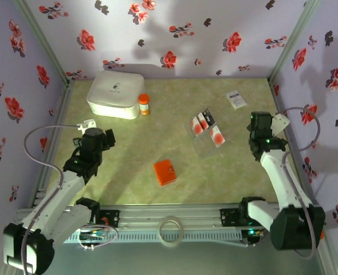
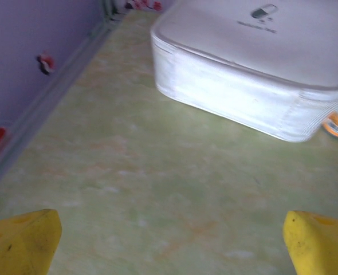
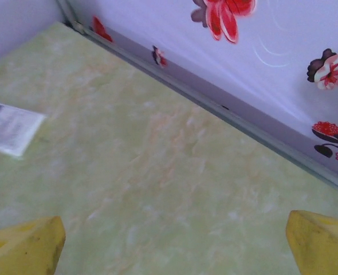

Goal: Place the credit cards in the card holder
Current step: Reset both arms

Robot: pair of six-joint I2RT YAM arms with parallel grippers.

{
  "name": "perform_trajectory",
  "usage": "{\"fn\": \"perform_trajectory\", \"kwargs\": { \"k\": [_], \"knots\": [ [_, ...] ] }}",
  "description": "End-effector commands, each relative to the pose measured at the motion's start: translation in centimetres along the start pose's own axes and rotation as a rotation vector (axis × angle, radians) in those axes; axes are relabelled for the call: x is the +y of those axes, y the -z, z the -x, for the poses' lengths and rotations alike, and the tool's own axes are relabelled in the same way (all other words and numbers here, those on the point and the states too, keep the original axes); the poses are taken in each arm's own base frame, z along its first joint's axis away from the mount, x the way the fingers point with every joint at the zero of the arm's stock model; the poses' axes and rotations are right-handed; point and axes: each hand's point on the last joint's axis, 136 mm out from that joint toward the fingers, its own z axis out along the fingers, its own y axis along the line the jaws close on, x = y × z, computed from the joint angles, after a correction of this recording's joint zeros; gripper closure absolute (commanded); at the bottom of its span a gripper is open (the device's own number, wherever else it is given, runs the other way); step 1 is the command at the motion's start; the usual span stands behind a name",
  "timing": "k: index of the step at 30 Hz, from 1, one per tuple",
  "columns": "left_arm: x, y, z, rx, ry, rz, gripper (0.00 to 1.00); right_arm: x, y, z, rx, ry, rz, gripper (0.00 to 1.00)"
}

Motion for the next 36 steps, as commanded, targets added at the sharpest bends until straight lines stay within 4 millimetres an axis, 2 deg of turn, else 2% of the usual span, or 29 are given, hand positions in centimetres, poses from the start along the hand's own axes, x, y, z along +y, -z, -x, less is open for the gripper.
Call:
{"fn": "perform_trajectory", "kwargs": {
  "k": [1,6,9,12,18,21,25,27,30,32,34,36],
  "knots": [
    [1.8,-1.2,1.2,-0.062,-0.063,0.079,0.0,0.7,-2.0,1.3,-0.063,0.045,-0.021,0.01],
    [5.3,-2.6,0.1,-0.069,-0.031,0.18,0.0,1.4,-4.2,-0.8,-0.088,0.163,0.015,0.01],
    [6.5,-3.4,-0.8,-0.099,0.005,0.209,0.0,1.7,-4.8,-1.8,-0.113,0.201,0.049,0.01],
    [6.1,-4.6,-0.9,-0.156,0.018,0.186,0.0,2.3,-5.2,-2.5,-0.125,0.21,0.094,0.01],
    [3.6,-8.4,-1.5,-0.189,-0.059,0.109,0.0,3.5,-6.8,-5.1,-0.129,0.264,0.18,0.01],
    [2.5,-9.5,-0.7,-0.232,-0.072,0.063,0.0,4.3,-6.7,-5.0,-0.167,0.249,0.226,0.01],
    [1.3,-11.5,-1.8,-0.217,-0.115,0.009,0.0,6.0,-6.6,-4.0,-0.251,0.213,0.313,0.01],
    [0.7,-12.2,-2.6,-0.208,-0.134,-0.022,0.0,6.7,-6.8,-4.3,-0.236,0.209,0.347,0.01],
    [0.4,-12.6,-2.7,-0.185,-0.139,-0.049,0.0,7.1,-6.8,-4.9,-0.335,0.19,0.404,0.01],
    [0.4,-13.0,-2.9,-0.158,-0.13,-0.074,0.0,8.2,-7.0,-6.6,-0.248,0.253,0.449,0.0],
    [0.5,-13.2,-2.9,-0.141,-0.113,-0.107,0.0,8.2,-7.4,-6.1,-0.347,0.219,0.45,0.0],
    [0.4,-13.3,-3.0,-0.136,-0.11,-0.115,0.0,8.4,-8.0,-6.9,-0.209,0.263,0.417,0.0]
  ]
}}
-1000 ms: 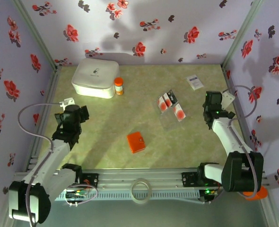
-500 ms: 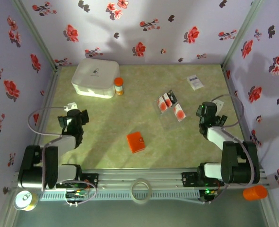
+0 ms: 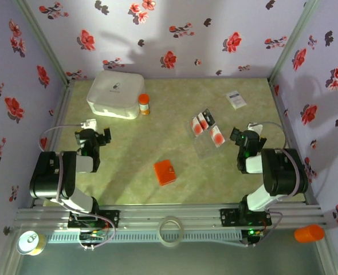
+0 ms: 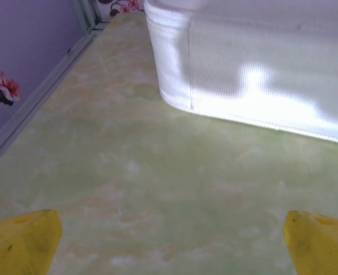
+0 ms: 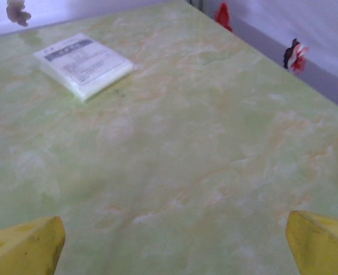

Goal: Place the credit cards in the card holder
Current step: Reset both arms

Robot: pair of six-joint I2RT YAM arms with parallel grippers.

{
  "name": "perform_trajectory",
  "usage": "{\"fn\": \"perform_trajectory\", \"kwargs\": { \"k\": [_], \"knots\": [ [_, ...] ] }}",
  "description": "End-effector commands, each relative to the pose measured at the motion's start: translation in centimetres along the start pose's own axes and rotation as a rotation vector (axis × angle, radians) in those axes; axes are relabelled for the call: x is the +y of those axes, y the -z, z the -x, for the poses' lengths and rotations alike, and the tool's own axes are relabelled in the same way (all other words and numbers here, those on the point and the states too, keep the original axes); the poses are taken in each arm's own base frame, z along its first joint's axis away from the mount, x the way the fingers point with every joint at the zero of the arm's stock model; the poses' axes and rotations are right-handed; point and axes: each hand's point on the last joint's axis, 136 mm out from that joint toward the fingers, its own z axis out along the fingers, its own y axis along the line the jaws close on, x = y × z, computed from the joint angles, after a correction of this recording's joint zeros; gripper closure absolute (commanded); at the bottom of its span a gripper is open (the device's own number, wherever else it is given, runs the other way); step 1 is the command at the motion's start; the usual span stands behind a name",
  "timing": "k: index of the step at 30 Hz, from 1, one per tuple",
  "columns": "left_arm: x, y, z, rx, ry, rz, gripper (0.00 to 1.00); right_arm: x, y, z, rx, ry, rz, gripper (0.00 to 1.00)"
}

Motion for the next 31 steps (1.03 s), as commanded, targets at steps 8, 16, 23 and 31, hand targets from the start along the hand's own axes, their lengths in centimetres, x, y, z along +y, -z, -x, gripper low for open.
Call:
{"fn": "perform_trajectory", "kwargs": {
  "k": [8,16,23,31],
  "knots": [
    [-0.5,-0.4,1.4,-0.03,0.012,-0.054,0.0,0.9,0.2,3.3,-0.103,0.014,-0.005,0.01],
    [-0.5,-0.3,1.4,-0.037,0.011,-0.054,0.0,1.7,0.0,3.3,-0.096,0.031,0.025,0.01],
    [-0.6,-0.2,1.5,-0.041,0.008,-0.055,0.0,1.6,-0.1,3.1,-0.084,0.032,0.022,0.01],
    [-0.5,-0.1,1.5,-0.045,0.008,-0.053,0.0,2.4,-0.1,3.0,-0.071,0.037,0.087,0.01]
  ]
}}
